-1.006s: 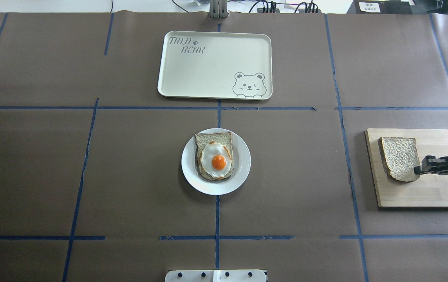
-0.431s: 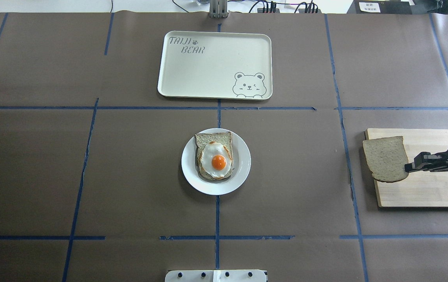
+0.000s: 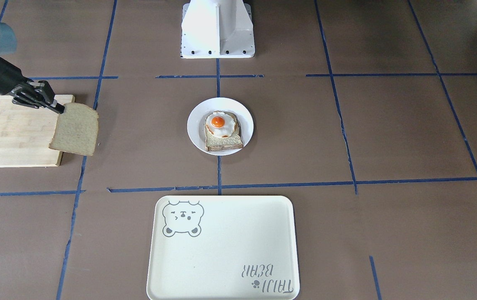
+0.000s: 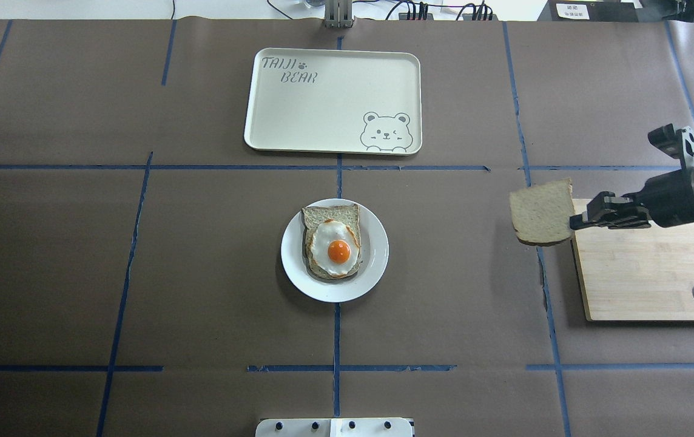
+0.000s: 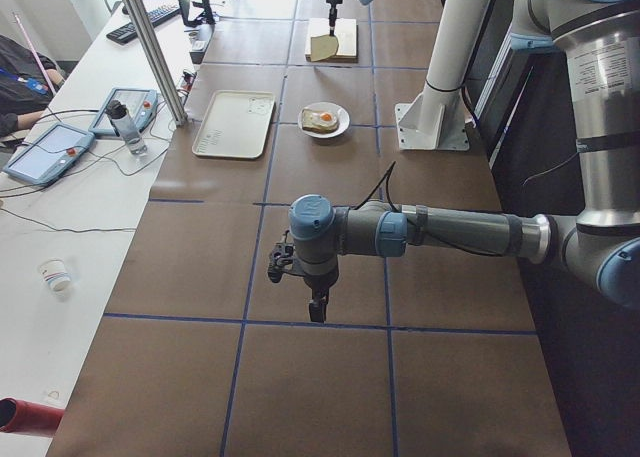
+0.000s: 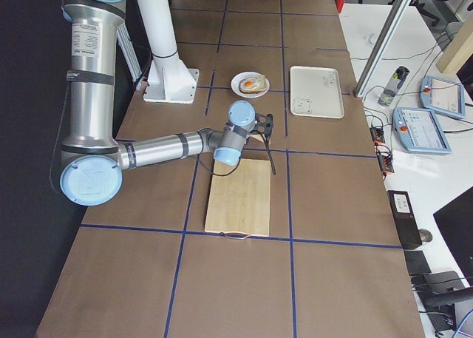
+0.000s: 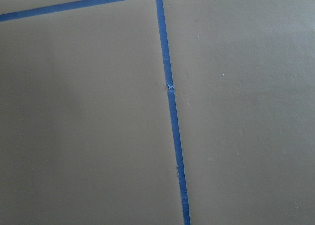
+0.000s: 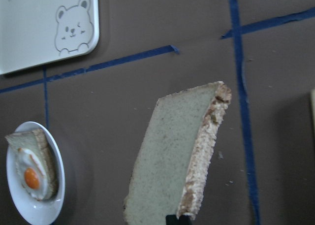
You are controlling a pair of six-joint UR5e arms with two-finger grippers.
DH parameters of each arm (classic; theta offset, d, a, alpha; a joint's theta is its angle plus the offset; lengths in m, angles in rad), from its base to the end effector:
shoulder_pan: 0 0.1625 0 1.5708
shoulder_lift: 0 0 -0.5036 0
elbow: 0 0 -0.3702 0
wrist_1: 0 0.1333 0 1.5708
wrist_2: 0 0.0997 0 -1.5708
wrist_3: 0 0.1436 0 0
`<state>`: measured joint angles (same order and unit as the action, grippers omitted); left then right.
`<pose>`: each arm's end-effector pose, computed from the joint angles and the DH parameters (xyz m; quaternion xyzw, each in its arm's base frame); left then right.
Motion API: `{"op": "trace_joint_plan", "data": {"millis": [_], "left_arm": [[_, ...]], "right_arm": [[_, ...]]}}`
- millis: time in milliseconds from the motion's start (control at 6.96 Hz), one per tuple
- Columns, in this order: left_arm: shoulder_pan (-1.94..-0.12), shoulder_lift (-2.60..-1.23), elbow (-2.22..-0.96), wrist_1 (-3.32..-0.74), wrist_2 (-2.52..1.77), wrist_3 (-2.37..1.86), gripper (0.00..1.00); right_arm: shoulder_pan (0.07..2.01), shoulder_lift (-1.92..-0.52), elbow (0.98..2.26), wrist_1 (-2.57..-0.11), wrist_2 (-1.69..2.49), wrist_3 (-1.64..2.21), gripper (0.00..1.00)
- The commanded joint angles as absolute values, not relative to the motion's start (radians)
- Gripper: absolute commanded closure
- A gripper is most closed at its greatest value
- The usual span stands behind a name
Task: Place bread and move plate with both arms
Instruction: 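Lift the bread slice with the right gripper and carry it over the plate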
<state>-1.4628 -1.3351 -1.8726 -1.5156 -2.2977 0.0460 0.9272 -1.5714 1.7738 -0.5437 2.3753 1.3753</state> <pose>0.0004 -0.3547 0.7339 -0.0059 0.3555 0.0738 0.9317 -0.2699 -0.4095 0.5311 0.0118 -0.6195 0.0581 0.7827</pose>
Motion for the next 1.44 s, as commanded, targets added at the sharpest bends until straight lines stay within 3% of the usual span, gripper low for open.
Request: {"op": "trace_joint_plan", "data": {"millis": [0, 575, 1293], "left_arm": [[-1.463, -1.335, -1.879, -1.516, -2.298, 0.045, 0.0], [-1.463, -1.335, -1.881, -1.516, -2.298, 0.046, 0.0], [-1.463, -1.335, -1.885, -1.514, -2.298, 0.046, 0.0]], "right_arm": [[0.881, -1.4, 1.775, -0.548, 2.353, 1.542, 1.0], [0.634, -1.131, 1.755, -0.698, 2.085, 1.586, 1.0], [0.489, -1.117, 1.72, -0.687, 1.876, 1.393, 1.0]]}}
